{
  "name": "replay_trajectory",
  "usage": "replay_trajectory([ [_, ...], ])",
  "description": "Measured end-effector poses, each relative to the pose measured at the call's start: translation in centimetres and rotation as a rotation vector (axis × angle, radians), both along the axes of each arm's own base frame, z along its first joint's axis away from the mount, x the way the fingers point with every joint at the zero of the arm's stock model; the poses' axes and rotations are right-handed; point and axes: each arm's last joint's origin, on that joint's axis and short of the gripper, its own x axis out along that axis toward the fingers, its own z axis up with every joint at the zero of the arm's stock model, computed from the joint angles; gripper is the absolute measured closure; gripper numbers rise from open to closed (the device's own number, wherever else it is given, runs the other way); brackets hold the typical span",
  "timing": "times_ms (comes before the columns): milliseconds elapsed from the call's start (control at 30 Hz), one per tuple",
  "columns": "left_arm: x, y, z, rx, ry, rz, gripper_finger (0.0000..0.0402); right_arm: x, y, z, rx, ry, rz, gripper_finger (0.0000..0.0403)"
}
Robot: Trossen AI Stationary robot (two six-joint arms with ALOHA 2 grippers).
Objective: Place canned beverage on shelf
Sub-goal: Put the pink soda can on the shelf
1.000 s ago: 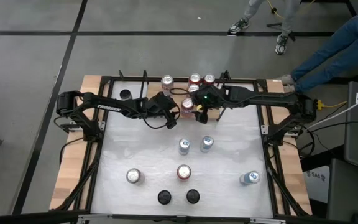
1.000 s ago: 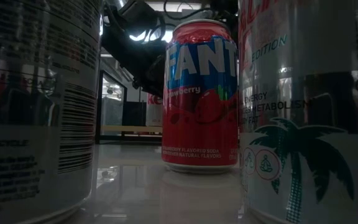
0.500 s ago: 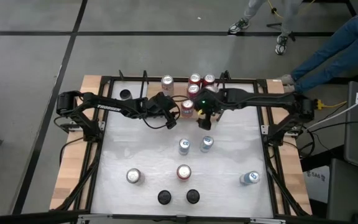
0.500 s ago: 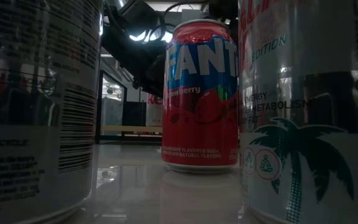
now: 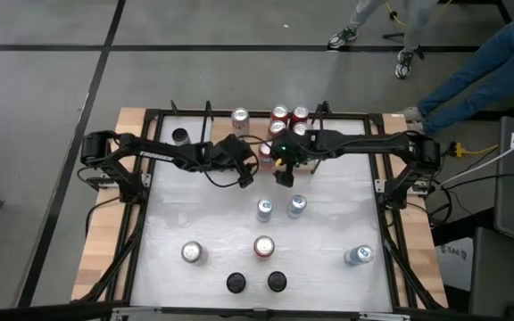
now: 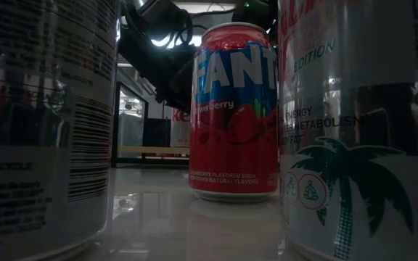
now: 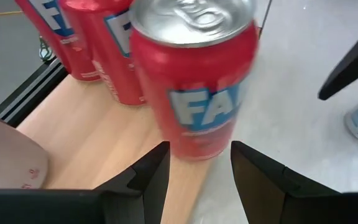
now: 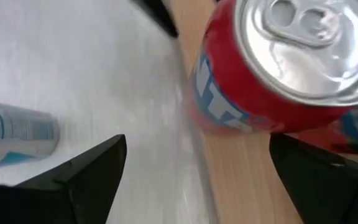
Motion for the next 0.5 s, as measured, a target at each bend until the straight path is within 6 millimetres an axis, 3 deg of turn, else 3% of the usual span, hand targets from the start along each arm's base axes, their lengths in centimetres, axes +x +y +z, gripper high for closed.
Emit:
replay_trajectory([
  [200,0.0,-0.9,-0.2,-0.005,0.03,-0.025,0.0239,0.8,-0.2,0.0,-0.015,-0.069,-0.001,0.002],
  [500,0.0,-1.6,-0.3,-0.005,0.044,-0.044,0.0239,1.8,-0.5,-1.5,-0.058,-0.058,-0.029,0.002],
])
